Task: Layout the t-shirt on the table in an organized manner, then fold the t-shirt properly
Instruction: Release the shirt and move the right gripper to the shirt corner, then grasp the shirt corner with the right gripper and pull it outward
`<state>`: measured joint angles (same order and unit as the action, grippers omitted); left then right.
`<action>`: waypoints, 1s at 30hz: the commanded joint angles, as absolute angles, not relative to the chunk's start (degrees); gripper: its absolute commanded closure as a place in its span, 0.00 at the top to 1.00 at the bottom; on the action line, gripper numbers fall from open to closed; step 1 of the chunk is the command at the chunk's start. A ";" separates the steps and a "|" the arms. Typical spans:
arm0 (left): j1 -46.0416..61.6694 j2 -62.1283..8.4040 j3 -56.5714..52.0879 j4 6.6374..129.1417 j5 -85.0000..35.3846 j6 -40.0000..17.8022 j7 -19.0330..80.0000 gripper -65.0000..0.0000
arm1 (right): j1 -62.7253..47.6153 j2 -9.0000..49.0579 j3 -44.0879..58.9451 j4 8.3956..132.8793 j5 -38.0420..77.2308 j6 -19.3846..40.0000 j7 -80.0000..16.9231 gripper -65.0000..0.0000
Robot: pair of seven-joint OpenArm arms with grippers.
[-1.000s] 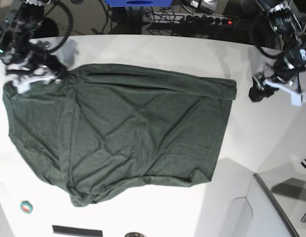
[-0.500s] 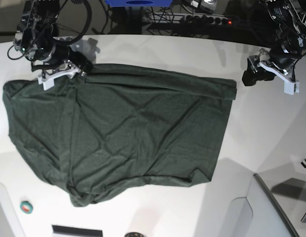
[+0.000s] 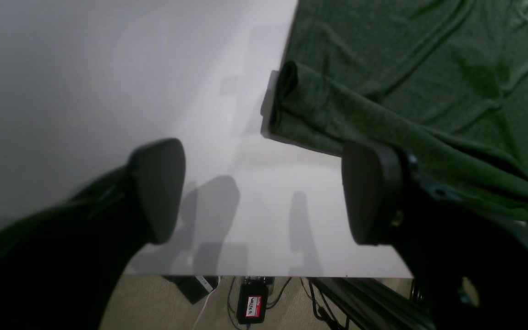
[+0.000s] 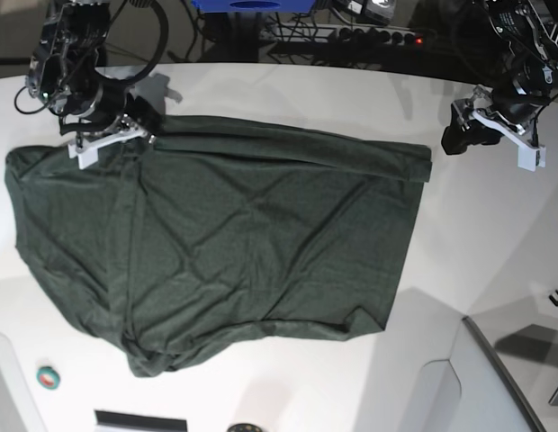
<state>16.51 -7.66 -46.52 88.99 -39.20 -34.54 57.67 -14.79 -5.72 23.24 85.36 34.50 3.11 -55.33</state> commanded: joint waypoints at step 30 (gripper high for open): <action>16.31 -8.48 -46.73 89.80 -40.13 -34.59 56.75 0.78 | 0.13 -4.79 23.52 86.11 35.12 0.92 -66.42 0.01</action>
<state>16.36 -7.66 -46.41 88.97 -39.16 -34.52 57.67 -0.64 -5.10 23.51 85.14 34.04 1.02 -66.48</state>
